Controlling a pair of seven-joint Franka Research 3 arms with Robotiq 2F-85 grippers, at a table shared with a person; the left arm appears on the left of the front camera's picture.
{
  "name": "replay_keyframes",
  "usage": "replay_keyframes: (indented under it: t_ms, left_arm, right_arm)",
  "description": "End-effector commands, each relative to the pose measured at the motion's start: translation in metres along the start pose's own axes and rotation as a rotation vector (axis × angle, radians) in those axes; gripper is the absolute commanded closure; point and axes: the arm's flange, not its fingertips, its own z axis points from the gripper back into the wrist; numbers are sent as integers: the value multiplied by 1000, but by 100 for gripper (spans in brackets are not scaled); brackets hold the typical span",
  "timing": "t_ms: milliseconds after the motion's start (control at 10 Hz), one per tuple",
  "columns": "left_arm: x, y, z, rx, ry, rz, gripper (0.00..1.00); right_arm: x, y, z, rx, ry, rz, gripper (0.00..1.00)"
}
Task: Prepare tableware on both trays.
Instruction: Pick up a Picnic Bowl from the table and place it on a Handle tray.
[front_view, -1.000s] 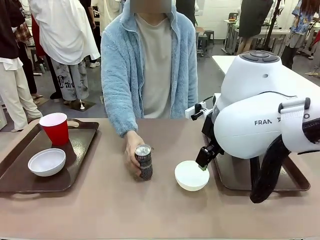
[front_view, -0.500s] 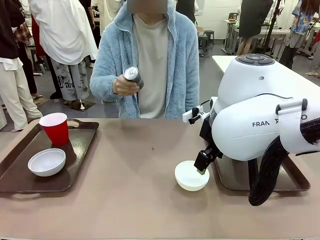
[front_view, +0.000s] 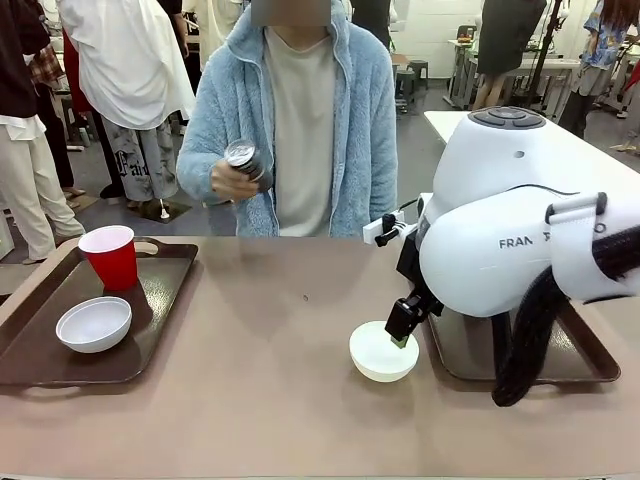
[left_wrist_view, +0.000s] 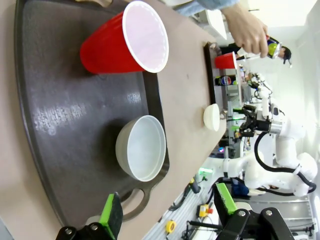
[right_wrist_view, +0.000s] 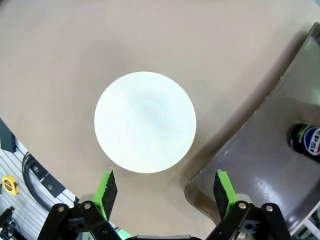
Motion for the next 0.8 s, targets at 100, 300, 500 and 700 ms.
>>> replay_keyframes:
  t_ms: [100, 300, 500, 700]
  left_arm:
    - [-3, -1, 1, 10, 0, -7, 3]
    - [-3, -1, 1, 10, 0, -7, 3]
    - [-3, -1, 1, 10, 0, -7, 3]
    - [-3, -1, 1, 10, 0, -7, 3]
  right_arm:
    - [35, 2, -29, 118, 29, 22, 0]
    - [40, -2, -39, 126, 62, 13, 0]
    - [40, -7, -44, 114, 84, -9, 0]
    - [39, -13, -48, 77, 109, -31, 0]
